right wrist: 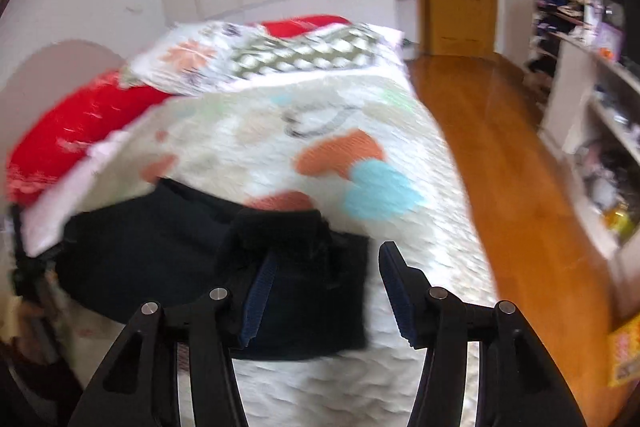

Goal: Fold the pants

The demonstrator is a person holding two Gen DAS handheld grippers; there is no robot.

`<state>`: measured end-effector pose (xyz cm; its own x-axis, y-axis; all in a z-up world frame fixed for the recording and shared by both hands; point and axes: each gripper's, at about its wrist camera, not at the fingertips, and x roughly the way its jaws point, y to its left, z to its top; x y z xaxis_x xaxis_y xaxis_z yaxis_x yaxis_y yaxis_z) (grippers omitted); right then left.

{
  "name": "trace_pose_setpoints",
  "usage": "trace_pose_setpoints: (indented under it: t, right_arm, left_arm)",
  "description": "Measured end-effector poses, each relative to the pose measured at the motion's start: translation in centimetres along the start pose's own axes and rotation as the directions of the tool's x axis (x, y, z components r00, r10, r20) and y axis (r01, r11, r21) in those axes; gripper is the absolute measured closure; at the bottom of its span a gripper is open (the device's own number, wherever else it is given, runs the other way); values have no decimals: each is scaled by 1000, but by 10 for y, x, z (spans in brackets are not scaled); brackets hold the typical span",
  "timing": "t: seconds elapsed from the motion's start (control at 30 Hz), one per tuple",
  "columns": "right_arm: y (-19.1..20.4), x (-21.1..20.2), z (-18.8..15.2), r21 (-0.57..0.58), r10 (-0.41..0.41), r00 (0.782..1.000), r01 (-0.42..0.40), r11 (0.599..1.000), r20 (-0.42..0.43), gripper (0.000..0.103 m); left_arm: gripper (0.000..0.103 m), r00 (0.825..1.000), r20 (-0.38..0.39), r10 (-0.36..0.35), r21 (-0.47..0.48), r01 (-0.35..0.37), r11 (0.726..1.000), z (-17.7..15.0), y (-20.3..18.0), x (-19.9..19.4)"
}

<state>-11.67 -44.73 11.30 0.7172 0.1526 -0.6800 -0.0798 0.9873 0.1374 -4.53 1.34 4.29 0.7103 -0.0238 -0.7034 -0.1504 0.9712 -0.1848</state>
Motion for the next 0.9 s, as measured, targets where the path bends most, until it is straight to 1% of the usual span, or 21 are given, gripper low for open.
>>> trace_pose_setpoints:
  t: [0.03,0.07,0.1,0.17,0.2,0.23,0.3,0.33,0.37,0.4,0.47,0.57,0.63,0.67,0.7,0.73,0.8,0.87,0.9]
  right_arm:
    - [7,2,-4,-37,11,999,-12,999,-37,48]
    - [14,5,-12,-83,-1,996,-7,996,-92,48]
    - [17,8,-22,-144,-73,985,51,988,-154,48]
    - [10,8,-31,-172,-175,967,144,975,-186,48]
    - [-2,3,-35,-138,-202,960,177,974,-192,48]
    - [-11,-2,-35,-103,-208,959,192,976,-190,48]
    - [-35,-16,-29,15,-226,962,231,973,-153,48]
    - [-41,-21,-25,49,-228,964,236,970,-134,48]
    - [-45,-24,-22,74,-223,967,233,970,-120,48]
    - [-47,-21,-14,84,-203,973,212,974,-107,48]
    - [-40,-4,-2,47,-177,979,182,982,-101,48]
    - [-25,38,5,-41,-146,980,142,989,-132,49]
    - [-19,67,2,-54,-100,980,91,994,-174,50]
    - [-16,79,-3,-54,-89,976,80,995,-198,53]
    - [-13,89,-7,-50,-67,972,57,997,-226,78]
    - [-11,88,-10,-49,-65,973,55,997,-222,95]
    - [-5,77,-6,-68,-61,985,50,996,-164,96]
    - [-3,60,7,-65,-95,993,90,994,-69,96]
    - [-3,56,13,-61,-110,993,107,992,-42,96]
  left_arm:
    - [22,1000,0,2,2,-2,1000,0,-1,0]
    - [22,1000,1,2,4,-2,1000,0,-1,0]
    - [22,1000,1,1,4,-1,1000,0,-1,0]
    - [22,1000,0,1,2,-1,1000,0,-1,0]
    - [22,1000,0,-1,1,1,1000,0,-1,0]
    - [22,1000,2,-1,2,1,1000,0,-1,0]
    - [22,1000,3,-2,-1,2,1000,-1,-1,0]
    - [22,1000,4,-2,-2,2,1000,-1,-1,0]
    - [22,1000,4,0,-1,0,1000,-2,-2,0]
    - [22,1000,3,2,0,-2,1000,-2,-2,0]
    - [22,1000,4,7,3,-7,1000,-2,-3,1]
    - [22,1000,5,13,6,-13,1000,-2,-3,2]
    - [22,1000,5,18,11,-18,1000,-3,-4,3]
    - [22,1000,5,19,13,-19,1000,-3,-4,3]
    - [22,1000,4,19,15,-19,1000,-2,-4,3]
    - [22,1000,5,17,14,-17,1000,-2,-4,2]
    - [22,1000,7,9,8,-9,1000,-2,-2,1]
    - [22,1000,10,2,-3,-2,1000,-1,0,-1]
    - [22,1000,15,-4,-8,4,1000,-1,1,-3]
